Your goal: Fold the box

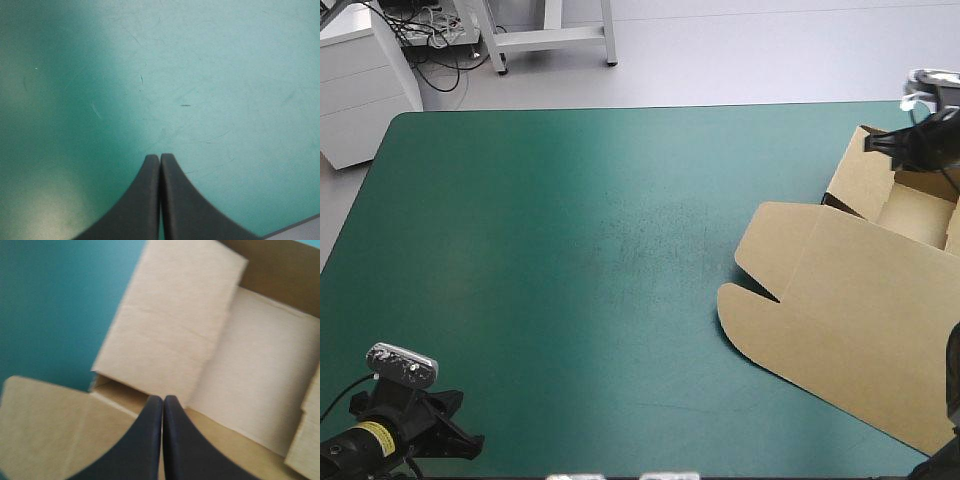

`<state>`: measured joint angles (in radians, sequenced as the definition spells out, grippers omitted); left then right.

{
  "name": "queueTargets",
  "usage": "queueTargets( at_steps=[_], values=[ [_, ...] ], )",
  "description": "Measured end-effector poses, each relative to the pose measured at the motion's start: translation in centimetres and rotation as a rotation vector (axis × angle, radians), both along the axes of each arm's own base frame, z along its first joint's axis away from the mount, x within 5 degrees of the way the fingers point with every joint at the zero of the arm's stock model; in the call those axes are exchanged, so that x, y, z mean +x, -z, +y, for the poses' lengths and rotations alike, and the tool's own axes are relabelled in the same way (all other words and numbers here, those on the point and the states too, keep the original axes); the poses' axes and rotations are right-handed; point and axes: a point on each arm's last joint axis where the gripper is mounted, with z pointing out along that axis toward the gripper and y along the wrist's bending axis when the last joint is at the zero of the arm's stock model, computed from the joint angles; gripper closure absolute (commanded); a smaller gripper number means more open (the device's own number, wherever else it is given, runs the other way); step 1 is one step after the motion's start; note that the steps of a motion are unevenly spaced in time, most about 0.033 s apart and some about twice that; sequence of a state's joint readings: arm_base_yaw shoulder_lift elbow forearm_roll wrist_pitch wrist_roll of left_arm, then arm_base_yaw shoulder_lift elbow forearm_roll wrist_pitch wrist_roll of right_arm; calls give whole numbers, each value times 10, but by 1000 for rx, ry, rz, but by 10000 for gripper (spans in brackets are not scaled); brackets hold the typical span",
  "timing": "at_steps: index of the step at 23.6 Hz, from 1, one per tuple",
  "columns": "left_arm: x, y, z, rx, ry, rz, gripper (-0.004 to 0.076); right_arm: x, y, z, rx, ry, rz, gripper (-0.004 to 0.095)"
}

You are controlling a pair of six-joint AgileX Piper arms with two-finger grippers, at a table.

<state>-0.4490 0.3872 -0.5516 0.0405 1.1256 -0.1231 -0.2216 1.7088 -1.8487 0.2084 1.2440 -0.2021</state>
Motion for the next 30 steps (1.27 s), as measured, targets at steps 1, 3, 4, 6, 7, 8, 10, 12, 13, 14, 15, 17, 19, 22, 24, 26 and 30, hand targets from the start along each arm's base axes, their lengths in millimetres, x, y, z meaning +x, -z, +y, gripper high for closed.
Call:
queueTargets(
  at_steps=[1,3,4,6,7,8,10,12,13,14,15,17,19,22,24,26,30],
  values=[
    [0,0,0,0,0,1,756,-2,0,16,1,-45,3,916],
    [0,0,0,0,0,1,756,-10,3,46,1,-134,22,916],
    [0,0,0,0,0,0,756,-14,6,57,0,-166,33,916],
    [0,0,0,0,0,0,756,-25,15,77,0,-233,69,916],
    [0,0,0,0,0,0,756,-30,20,84,1,-252,82,916],
    [0,0,0,0,0,0,756,-37,27,92,0,-276,98,916],
    [0,0,0,1,1,1,756,-50,38,100,1,-298,112,916],
    [0,0,0,1,1,1,756,-65,48,108,0,-320,118,916],
    [0,0,0,1,1,1,756,-72,53,111,-1,-331,118,916],
    [0,0,0,2,1,1,756,-81,58,113,-1,-338,121,916],
    [0,0,0,2,2,0,756,-90,62,114,-2,-343,121,916],
    [0,0,0,2,2,0,756,-116,74,111,-1,-339,120,916],
    [0,0,0,2,2,0,756,-143,84,107,-5,-335,105,916],
    [0,0,0,2,2,0,756,-190,86,101,-14,-337,9,916],
    [0,0,0,1,2,-2,756,-220,86,97,-18,-331,-91,916],
    [1,2,-1,-1,3,-7,756,-247,88,93,-22,-330,-179,916],
    [3,16,-2,0,6,13,756,-287,96,88,-27,-328,-308,924]
  ],
)
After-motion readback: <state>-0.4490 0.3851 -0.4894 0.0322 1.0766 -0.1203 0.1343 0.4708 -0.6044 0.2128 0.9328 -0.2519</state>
